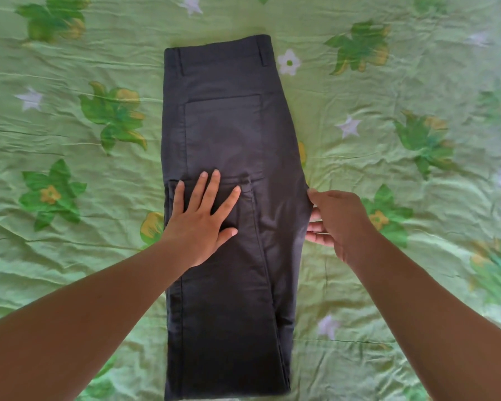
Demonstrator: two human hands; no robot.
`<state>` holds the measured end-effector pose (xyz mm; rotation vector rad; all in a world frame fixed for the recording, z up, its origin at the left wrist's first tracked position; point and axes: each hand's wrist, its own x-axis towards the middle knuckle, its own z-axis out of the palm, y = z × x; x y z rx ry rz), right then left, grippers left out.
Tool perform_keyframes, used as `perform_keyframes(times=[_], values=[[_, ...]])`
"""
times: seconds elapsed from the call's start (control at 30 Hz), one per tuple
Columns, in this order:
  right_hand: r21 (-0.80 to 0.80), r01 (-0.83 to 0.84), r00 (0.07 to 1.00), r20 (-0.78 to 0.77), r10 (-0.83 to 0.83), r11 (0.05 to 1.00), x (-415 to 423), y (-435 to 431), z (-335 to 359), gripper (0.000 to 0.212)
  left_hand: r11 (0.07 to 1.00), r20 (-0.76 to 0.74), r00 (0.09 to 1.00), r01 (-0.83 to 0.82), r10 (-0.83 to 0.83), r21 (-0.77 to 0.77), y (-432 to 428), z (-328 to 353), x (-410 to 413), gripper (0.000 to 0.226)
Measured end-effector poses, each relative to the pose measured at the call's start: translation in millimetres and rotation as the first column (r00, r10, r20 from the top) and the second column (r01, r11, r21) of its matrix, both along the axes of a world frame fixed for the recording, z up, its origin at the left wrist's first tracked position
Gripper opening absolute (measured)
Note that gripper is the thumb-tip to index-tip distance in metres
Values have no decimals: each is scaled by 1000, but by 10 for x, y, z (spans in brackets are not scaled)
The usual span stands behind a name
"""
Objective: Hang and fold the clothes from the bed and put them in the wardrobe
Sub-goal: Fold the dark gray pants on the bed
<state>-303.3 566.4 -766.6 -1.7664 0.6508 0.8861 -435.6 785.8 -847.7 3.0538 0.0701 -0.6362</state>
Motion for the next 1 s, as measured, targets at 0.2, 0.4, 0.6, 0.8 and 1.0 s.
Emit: perform_keyframes(times=[0.2,0.4,0.6,0.8,1.0], values=[[76,164,984,53,-168,983,-69,57,-52,12,1000,4,1000,-7,7,-7,2,-4,-5,79],[396,372,926,-225,-304,840,51,98,-148,33,1000,10,1000,-5,5,-14,8,10,-9,79],[245,493,869,-183,-459,835,112,47,-287,29,999,-30,999,-13,11,-49,25,29,15,78],[-112,328,924,243,-295,938,98,167,-329,28,990,-25,999,-39,36,-138,65,190,45,83],[-709,-116,890,238,390,696,-179,242,-345,75,939,154,932,-306,329,-157,496,418,-19,62]])
